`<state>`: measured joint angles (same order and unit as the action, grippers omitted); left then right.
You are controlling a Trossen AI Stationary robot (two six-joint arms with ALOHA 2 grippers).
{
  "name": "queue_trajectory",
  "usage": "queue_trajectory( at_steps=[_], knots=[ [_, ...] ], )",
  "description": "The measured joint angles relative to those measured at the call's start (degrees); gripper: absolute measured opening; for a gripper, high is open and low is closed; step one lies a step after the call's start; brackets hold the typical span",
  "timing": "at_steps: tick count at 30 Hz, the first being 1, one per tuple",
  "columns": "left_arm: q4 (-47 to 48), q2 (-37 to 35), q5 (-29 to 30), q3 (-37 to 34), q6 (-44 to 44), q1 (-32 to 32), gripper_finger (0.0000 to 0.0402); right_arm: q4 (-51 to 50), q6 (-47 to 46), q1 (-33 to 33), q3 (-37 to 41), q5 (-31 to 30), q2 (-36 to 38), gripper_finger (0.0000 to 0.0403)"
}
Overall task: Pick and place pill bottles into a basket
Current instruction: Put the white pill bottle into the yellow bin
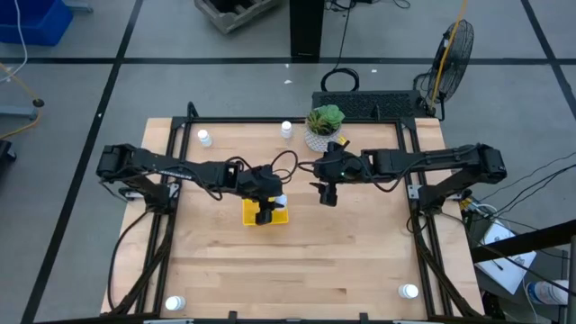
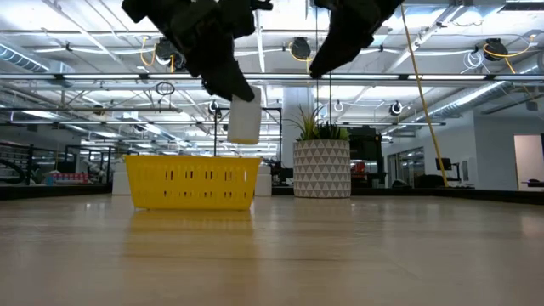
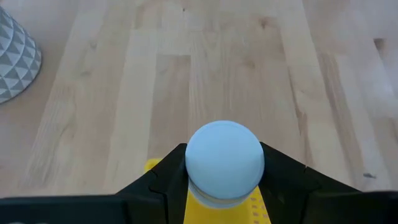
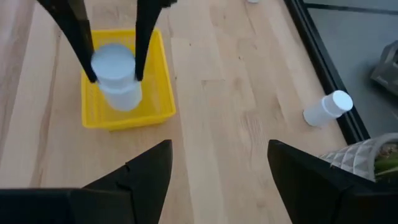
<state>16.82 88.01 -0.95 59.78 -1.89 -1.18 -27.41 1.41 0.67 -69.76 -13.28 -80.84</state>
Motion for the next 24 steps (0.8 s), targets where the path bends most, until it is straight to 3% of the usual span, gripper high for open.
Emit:
queue_trajectory(
  at_steps=[24],
  knots=[
    [-16.24, -0.02, 0.00, -13.31, -1.60, 2.72, 0.0170, 3.38, 0.93, -0.17, 1.33, 0.09, 1.25, 0.0254]
  ],
)
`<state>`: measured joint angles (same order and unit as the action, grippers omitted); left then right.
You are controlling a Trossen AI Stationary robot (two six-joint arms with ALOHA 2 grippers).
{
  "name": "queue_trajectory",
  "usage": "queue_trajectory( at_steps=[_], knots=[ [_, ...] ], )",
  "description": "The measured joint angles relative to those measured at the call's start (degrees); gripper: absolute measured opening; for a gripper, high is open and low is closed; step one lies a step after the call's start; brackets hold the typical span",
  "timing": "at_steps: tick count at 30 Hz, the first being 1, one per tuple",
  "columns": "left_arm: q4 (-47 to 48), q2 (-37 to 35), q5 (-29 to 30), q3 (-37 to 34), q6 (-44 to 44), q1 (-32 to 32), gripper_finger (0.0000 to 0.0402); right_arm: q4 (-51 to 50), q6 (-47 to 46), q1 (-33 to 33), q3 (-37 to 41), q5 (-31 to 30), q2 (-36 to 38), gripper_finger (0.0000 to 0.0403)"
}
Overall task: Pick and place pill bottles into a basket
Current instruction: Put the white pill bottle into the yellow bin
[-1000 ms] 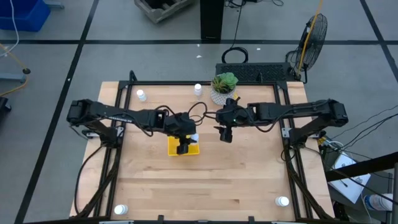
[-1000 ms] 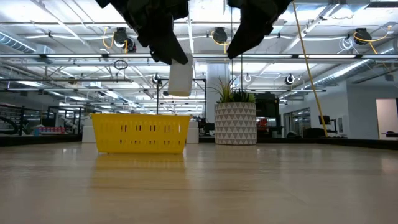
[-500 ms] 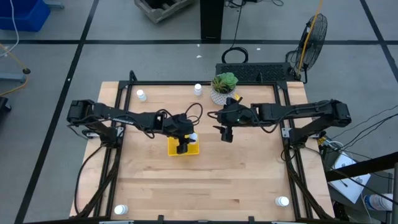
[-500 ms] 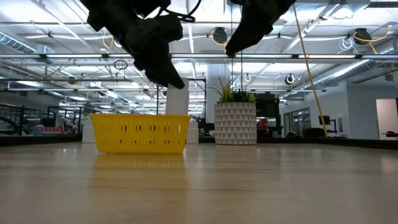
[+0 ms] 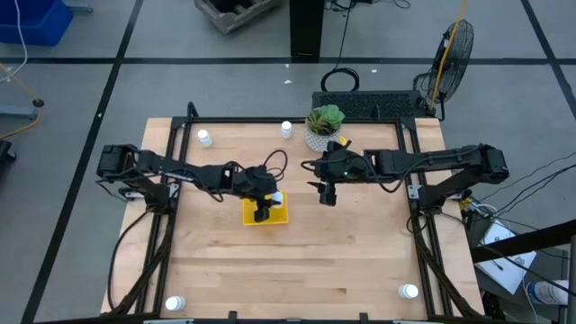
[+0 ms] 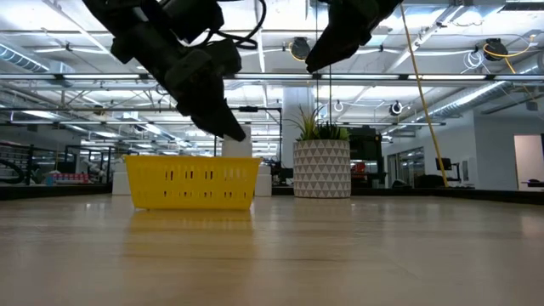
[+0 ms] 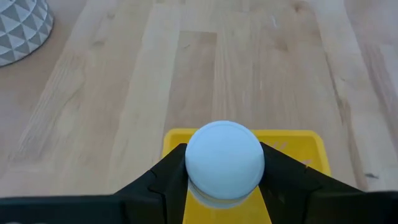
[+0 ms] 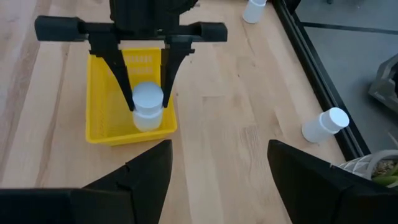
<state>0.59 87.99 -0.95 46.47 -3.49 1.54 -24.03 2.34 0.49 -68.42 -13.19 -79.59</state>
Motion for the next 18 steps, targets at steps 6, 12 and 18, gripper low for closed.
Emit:
queue_trajectory(
  at_steps=[6, 12, 18],
  knots=[
    [-2.57, 0.00, -0.52, -2.14, -1.05, 0.00, 0.0165, 0.00, 0.06, 0.00, 0.00, 0.00, 0.00, 0.0254],
    [-5.58, -0.02, -0.50, -3.96, -1.85, 0.00, 0.0173, 0.76, 0.33, 0.00, 0.00, 0.00, 0.00, 0.0254],
    [-8.27, -0.02, -0.50, -5.89, -2.60, -0.02, 0.0164, 1.52, 0.52, 0.00, 0.00, 0.00, 0.00, 0.0254]
  ],
)
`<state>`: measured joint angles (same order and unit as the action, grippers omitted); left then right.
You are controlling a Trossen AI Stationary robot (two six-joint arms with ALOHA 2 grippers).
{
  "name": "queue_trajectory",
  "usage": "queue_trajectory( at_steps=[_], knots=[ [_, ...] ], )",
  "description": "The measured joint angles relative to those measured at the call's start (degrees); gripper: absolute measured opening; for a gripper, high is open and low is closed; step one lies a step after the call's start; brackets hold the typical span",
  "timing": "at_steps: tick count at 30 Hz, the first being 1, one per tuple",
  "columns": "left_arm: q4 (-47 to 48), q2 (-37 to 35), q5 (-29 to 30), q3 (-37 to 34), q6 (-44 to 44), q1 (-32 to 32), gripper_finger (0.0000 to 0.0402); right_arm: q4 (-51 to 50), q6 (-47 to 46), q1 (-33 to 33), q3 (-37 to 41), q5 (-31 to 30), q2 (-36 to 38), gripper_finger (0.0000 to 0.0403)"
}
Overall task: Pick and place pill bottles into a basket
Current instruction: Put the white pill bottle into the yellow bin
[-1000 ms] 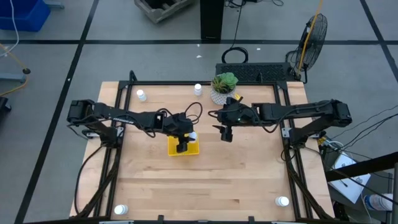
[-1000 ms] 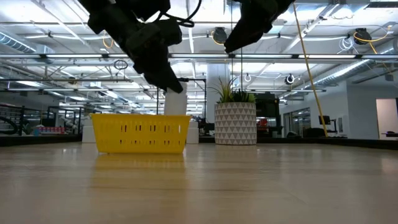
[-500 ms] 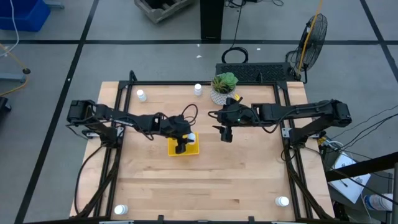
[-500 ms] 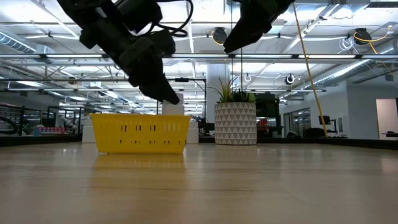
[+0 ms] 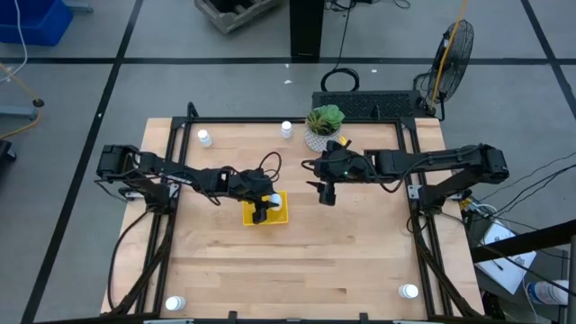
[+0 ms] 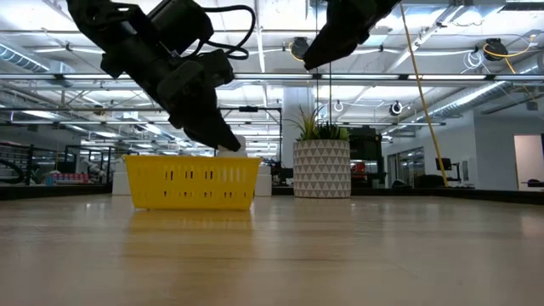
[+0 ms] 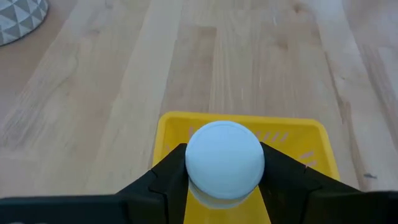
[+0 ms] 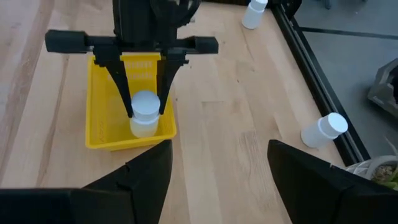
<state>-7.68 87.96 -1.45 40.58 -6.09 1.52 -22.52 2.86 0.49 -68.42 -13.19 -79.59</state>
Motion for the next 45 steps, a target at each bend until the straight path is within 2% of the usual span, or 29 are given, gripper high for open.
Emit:
queue_trajectory(
  at_steps=[6, 10, 24, 29, 35, 40, 45],
  knots=[
    [0.03, 0.00, 0.55, 0.00, -0.02, -0.31, 0.0175, 0.57, 0.42, 0.00, 0.00, 0.00, 0.00, 0.0254],
    [-0.11, 0.01, 1.29, 0.00, 0.18, -0.31, 0.0167, 1.49, 0.79, 0.00, 0.00, 0.00, 0.00, 0.0254],
    [-3.43, 4.26, 0.71, 0.00, 0.30, -0.31, 0.0172, 1.28, 0.89, 0.00, 0.00, 0.03, 0.00, 0.0254],
    [-3.82, 3.74, -3.08, 0.00, 0.97, -0.33, 0.0205, 1.28, 0.87, 0.00, 0.00, 1.59, 0.00, 0.0254],
    [-3.95, 2.82, -3.36, 0.09, 1.04, -0.31, 0.0244, 0.85, 0.87, 0.01, 0.00, 1.53, 0.00, 0.0254],
    [-3.69, 1.80, -2.99, 0.12, 1.54, -0.24, 0.0251, 0.11, 0.84, 0.01, -0.02, 1.53, 0.00, 0.0254],
    [-2.51, -2.41, -2.97, 0.22, 3.53, 0.65, 0.0252, -0.18, 0.47, 0.02, -0.02, 1.53, 0.00, 0.0254]
  ],
)
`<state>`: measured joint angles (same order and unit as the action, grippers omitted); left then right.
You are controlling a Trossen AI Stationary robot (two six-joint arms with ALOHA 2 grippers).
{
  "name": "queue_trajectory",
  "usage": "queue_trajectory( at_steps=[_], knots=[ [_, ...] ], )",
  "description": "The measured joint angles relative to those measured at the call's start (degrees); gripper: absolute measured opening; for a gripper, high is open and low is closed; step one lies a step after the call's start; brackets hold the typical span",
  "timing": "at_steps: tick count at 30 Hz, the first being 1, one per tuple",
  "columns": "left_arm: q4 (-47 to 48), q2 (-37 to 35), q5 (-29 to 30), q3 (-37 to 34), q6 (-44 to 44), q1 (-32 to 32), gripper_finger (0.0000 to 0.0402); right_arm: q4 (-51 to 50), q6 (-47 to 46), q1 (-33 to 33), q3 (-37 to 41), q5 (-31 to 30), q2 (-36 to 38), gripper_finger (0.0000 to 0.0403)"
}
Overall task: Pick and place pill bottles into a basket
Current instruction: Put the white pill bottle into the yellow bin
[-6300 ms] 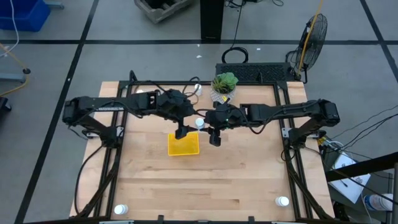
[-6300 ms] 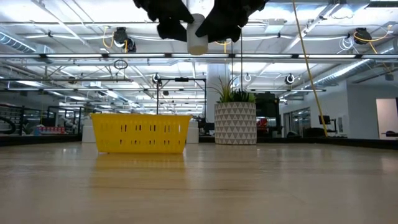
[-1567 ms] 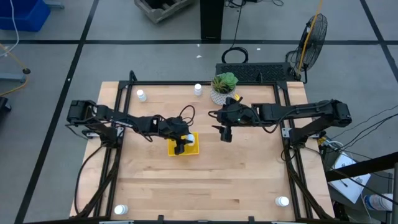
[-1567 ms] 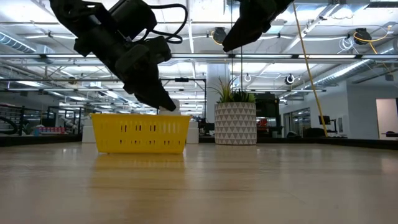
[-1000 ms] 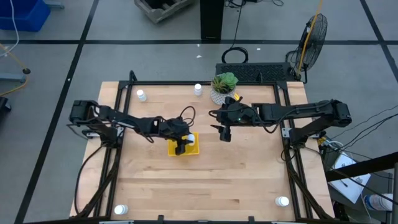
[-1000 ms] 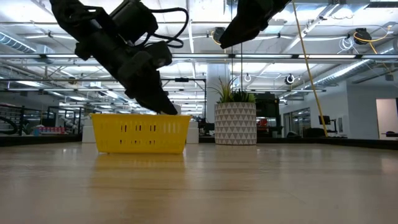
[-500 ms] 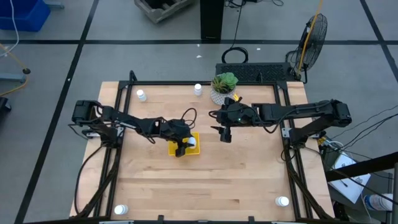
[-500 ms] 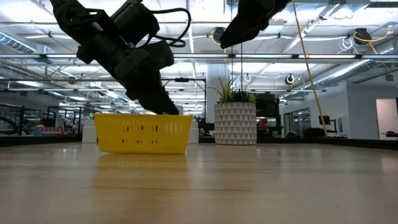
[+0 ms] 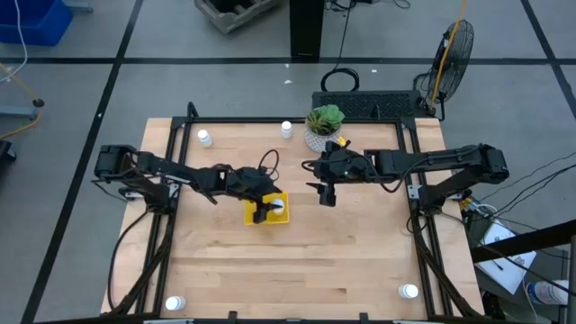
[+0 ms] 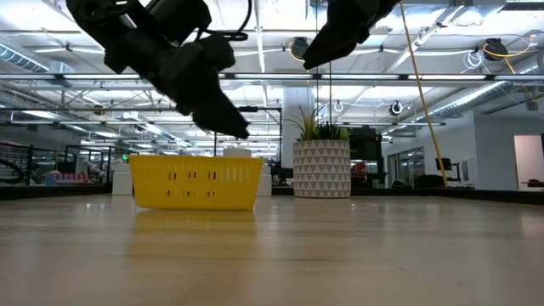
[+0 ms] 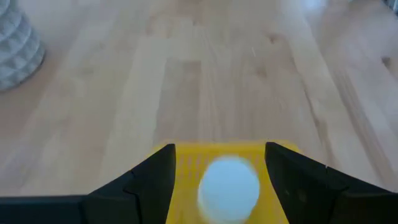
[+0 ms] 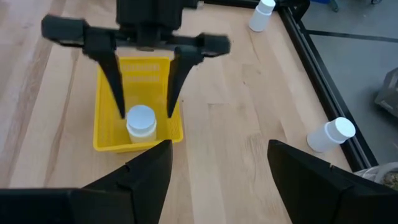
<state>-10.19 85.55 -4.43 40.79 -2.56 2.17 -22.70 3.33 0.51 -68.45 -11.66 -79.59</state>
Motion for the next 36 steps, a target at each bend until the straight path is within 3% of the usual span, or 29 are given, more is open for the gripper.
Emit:
queue_trajectory(
  at_steps=[4, 10, 14, 25, 32, 36],
  knots=[
    [10.18, -4.26, 0.45, 2.91, 2.17, 2.19, 0.0252, -0.53, 0.03, -0.02, -0.02, -0.09, 0.00, 0.0254],
    [32.12, -4.89, 2.56, 13.96, 10.34, 7.50, 0.0252, -1.53, 0.10, 0.16, -0.04, -0.20, -0.02, 0.0254],
    [35.98, -4.56, 2.00, 18.70, 16.08, 12.53, 0.0253, -2.70, -0.64, 0.16, -0.04, -0.33, -0.02, 0.0254],
    [33.66, -3.25, -4.67, 19.74, 27.73, 27.21, 0.0253, -4.96, -0.70, 0.16, -0.04, -0.35, -0.02, 0.0254],
    [27.44, -0.29, -5.16, 19.81, 30.08, 30.98, 0.0253, -4.98, -0.72, 0.16, -0.04, -0.32, -0.02, 0.0254],
    [29.72, 3.22, -5.16, 22.58, 30.48, 32.44, 0.0253, -4.29, -1.14, 0.16, -0.04, -0.28, -0.02, 0.0254]
  ],
)
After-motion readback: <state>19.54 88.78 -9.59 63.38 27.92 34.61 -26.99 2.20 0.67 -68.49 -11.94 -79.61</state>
